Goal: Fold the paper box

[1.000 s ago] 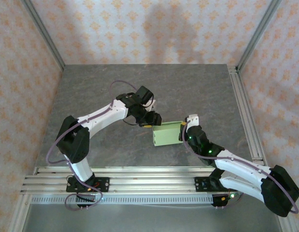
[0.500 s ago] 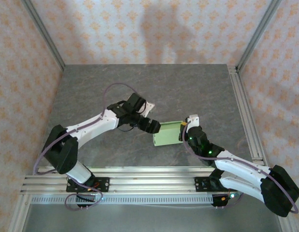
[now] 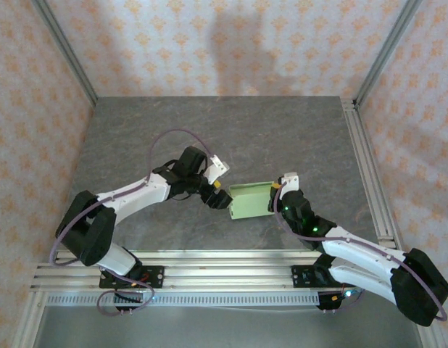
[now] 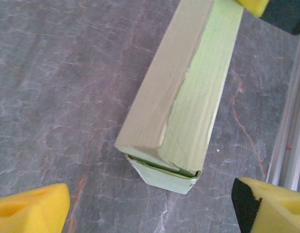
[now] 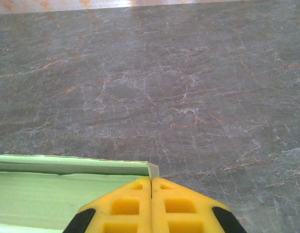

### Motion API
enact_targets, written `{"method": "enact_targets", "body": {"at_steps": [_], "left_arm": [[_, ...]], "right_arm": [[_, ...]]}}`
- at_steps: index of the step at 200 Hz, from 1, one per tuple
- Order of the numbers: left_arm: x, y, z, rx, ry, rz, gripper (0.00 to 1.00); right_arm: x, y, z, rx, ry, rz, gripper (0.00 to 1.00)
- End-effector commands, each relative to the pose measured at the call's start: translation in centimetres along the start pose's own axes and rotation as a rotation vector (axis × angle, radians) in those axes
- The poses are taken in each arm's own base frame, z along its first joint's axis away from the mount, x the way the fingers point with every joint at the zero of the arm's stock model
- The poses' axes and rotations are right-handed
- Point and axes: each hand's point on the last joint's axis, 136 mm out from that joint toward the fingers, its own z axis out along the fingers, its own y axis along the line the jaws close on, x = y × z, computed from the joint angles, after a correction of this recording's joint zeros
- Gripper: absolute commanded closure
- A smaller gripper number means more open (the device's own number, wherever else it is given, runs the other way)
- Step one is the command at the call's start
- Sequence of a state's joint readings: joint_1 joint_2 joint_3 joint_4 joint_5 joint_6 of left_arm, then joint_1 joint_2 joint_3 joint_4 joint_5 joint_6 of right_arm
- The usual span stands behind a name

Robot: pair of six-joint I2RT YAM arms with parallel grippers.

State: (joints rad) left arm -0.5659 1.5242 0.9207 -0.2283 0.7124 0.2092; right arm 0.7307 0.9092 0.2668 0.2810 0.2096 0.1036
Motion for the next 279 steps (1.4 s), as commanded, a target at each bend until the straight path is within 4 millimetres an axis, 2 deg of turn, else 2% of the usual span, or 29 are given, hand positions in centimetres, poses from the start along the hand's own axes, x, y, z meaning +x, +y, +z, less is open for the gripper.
{"method": "enact_targets", "body": {"at_steps": [1, 56, 81, 103, 125, 158, 245, 262, 279], "left_arm": [[0.3, -1.3, 0.8, 0.101, -0.009, 0.100, 0.16], [0.5, -0.9, 2.2, 0.125, 0.018, 0.140, 0.27], [1.2, -1.1, 2.9, 0.173, 0.095, 0.133, 0.31], [1.5, -1.2, 3.1, 0.190, 0.125, 0.141, 0.40], [1.0, -1.5, 3.1, 0.193, 0.113, 0.153, 0.42], [0.9, -1.0, 3.5, 0.160, 0.125, 0.166, 0.52], [1.1, 0.9, 4.0, 0.080, 0.191, 0.197, 0.60], [1.1, 1.2, 4.1, 0.058, 0.199, 0.209, 0.60], [1.2, 1.5, 4.3, 0.039, 0.212, 0.222, 0.60]], "right_arm": [[2.3, -0.2, -0.1, -0.002, 0.062, -0.023, 0.97], [2.2, 0.0, -0.1, -0.012, 0.065, -0.027, 0.97], [2.2, 0.0, -0.1, -0.013, 0.067, -0.034, 0.97], [2.1, 0.0, -0.1, -0.011, 0.067, -0.037, 0.97], [1.9, 0.1, -0.1, -0.017, 0.065, -0.038, 0.97], [1.9, 0.3, 0.1, -0.021, 0.063, -0.045, 0.97], [2.3, 0.1, 0.3, -0.018, 0.058, -0.040, 0.97], [2.3, 0.1, 0.2, -0.019, 0.053, -0.036, 0.94], [2.0, 0.1, 0.1, -0.020, 0.042, -0.031, 0.83]]}}
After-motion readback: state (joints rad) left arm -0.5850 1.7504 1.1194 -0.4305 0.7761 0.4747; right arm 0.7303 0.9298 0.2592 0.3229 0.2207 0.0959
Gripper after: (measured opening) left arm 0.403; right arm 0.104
